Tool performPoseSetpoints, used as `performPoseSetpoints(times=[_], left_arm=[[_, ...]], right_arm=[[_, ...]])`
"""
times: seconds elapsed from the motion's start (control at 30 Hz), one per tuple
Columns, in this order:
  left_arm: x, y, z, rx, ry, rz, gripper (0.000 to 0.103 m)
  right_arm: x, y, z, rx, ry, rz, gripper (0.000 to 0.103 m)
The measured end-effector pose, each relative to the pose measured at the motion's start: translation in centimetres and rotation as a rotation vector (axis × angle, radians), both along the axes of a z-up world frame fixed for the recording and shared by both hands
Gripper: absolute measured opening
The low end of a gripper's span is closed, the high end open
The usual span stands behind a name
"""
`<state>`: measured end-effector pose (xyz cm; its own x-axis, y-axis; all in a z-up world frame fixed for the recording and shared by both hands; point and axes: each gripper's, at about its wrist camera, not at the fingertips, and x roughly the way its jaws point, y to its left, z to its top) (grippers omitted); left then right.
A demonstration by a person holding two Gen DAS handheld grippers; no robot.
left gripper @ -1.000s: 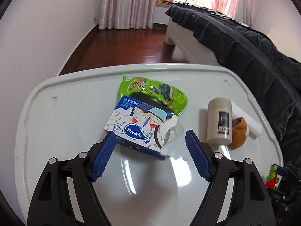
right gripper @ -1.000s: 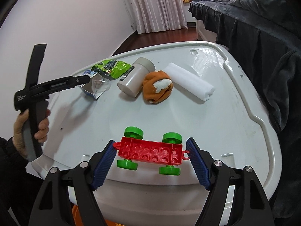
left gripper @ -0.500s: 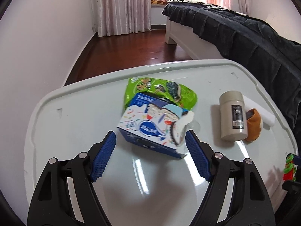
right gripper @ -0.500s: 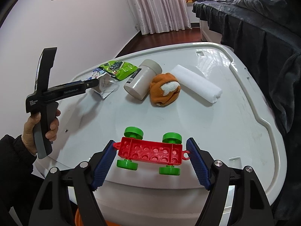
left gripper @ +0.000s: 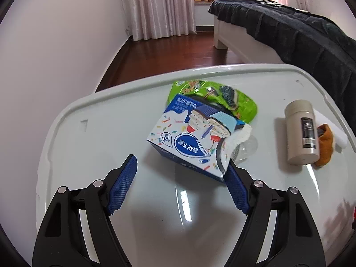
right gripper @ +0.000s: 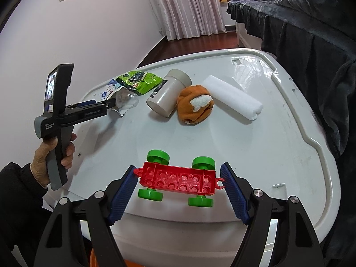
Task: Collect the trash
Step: 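Grasp the blue-and-white snack box with the left tool while the right tool holds the car, then lower the snack box and toy car into the orange bucket and open both tools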
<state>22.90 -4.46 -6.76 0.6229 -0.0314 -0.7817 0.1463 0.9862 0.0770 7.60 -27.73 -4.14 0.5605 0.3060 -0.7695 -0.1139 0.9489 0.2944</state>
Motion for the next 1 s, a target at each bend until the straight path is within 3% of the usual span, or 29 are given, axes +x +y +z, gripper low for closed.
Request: performPoseSetpoints(times=[0.1, 0.17, 0.2, 0.4, 0.6, 0.77, 1.0], left_arm=[[0.6, 0.1, -0.8, -0.008, 0.033, 0.014, 0.047], [0.6, 0.5, -1.2, -0.046, 0.045, 0.025, 0.035], [0.5, 0.6, -1.2, -0.073, 0.045, 0.021, 0.025], [-0.6, 0.6, -1.0, -0.107, 0.04, 0.003, 0.018], [-3.6, 1.2, 0.5, -0.23, 0.114, -0.002, 0.012], [-9.1, 2.1, 2.7, -0.333, 0.194, 0.006, 0.012], [-18.9, 1.9, 5.4, -0.334, 0.213, -0.025, 0.012]], right_arm=[[0.0, 0.1, 0.1, -0.002, -0.004, 0.005, 0.075], [0.0, 0.1, 0.1, -0.002, -0.004, 0.007, 0.075], [0.0, 0.1, 0.0, 0.0, -0.001, 0.008, 0.075], [0.1, 0.0, 0.0, 0.003, 0.001, 0.008, 0.075], [-0.2, 0.1, 0.4, 0.004, -0.012, 0.02, 0.075], [-1.6, 0.5, 1.8, 0.006, -0.042, 0.041, 0.075], [-7.1, 1.4, 3.6, 0.011, -0.046, 0.088, 0.075]])
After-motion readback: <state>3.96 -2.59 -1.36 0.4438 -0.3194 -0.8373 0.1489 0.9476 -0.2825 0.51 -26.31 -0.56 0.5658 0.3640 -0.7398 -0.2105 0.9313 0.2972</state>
